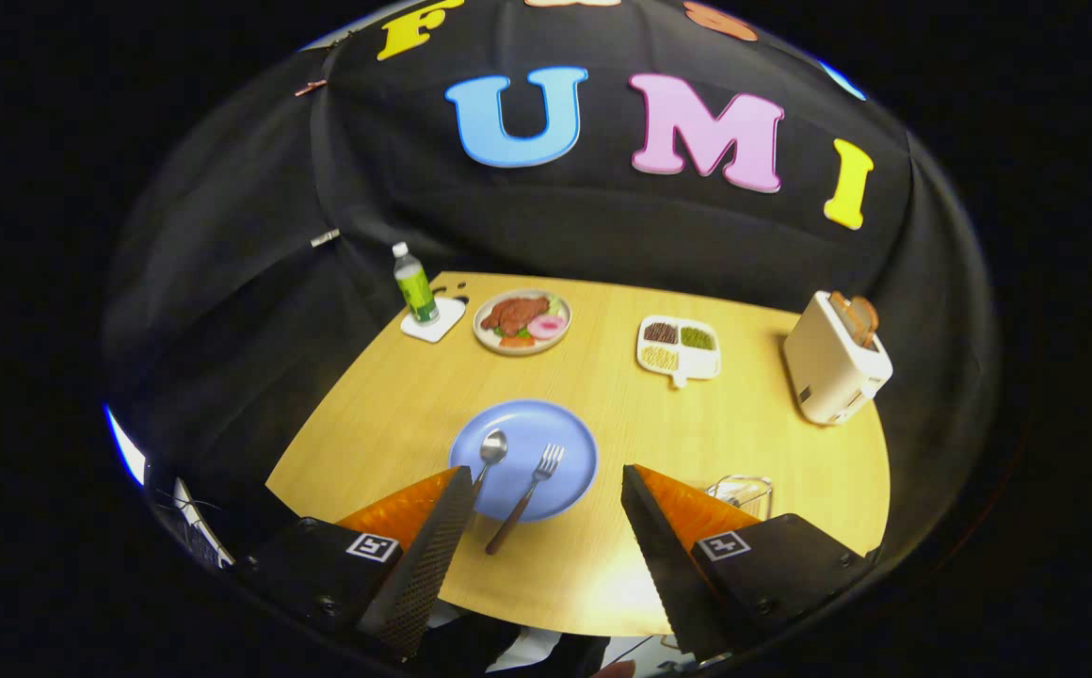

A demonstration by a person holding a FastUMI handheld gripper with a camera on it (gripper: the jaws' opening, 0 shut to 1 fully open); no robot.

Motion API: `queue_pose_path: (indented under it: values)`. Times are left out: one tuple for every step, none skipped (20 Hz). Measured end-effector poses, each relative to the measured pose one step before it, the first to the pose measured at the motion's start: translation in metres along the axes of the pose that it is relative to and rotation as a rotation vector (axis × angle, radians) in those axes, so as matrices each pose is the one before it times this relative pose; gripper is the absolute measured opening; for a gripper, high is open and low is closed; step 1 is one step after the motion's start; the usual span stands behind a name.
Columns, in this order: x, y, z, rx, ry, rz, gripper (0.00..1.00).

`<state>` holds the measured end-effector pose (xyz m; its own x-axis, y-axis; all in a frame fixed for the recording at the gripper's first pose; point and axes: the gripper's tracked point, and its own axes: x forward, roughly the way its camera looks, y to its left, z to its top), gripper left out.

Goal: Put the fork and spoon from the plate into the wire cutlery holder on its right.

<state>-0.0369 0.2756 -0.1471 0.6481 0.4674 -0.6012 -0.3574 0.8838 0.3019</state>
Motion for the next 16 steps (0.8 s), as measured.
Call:
queue_pose_path:
  values:
    - [0.01422, 0.00735, -0.01128, 0.00313, 0.04014, 0.01055, 0.98]
    - [0.01480, 0.00343, -0.00897, -0.00049, 0.03471, 0.00045, 0.97]
    - [0.01555, 0.00087, -0.00709, -0.00665, 0.02346, -0.00688, 0.95]
    - [0.01199, 0.00012, -0.00706, -0.00066, 0.02785, -0.01236, 0.94]
    - [0.01396, 0.00274, -0.00826, 0.00783, 0.02517, -0.00459, 0.93]
    - [0.01217, 0.00078, -0.00382, 0.00574, 0.02103, -0.00768, 0.93]
    - [0.01226, 0.00144, -0.00576, 0.00764, 0.01475, -0.00403, 0.91]
    - [0.01105, -0.00013, -0.00302, 0.00281, 0.01583, -0.01082, 0.89]
    - [0.01134, -0.00110, -0.00338, -0.00023, 0.00858, -0.01129, 0.84]
    - [0.00989, -0.00149, -0.00191, 0.00257, 0.00861, -0.01575, 0.82]
    - [0.00988, -0.00028, -0.00253, 0.00707, 0.01143, -0.01127, 0.78]
    - [0.00821, -0.00110, -0.00191, 0.01408, 0.01202, -0.01280, 0.77]
    - [0.00912, 0.00153, -0.00145, 0.01985, 0.01186, -0.00423, 0.77]
    - [0.00824, -0.00020, 0.00006, 0.01858, 0.00950, -0.00538, 0.74]
    - [0.00785, 0.00018, -0.00113, 0.01705, 0.00956, -0.00451, 0.63]
    - [0.00535, -0.00124, -0.00143, 0.01392, 0.01202, -0.00734, 0.58]
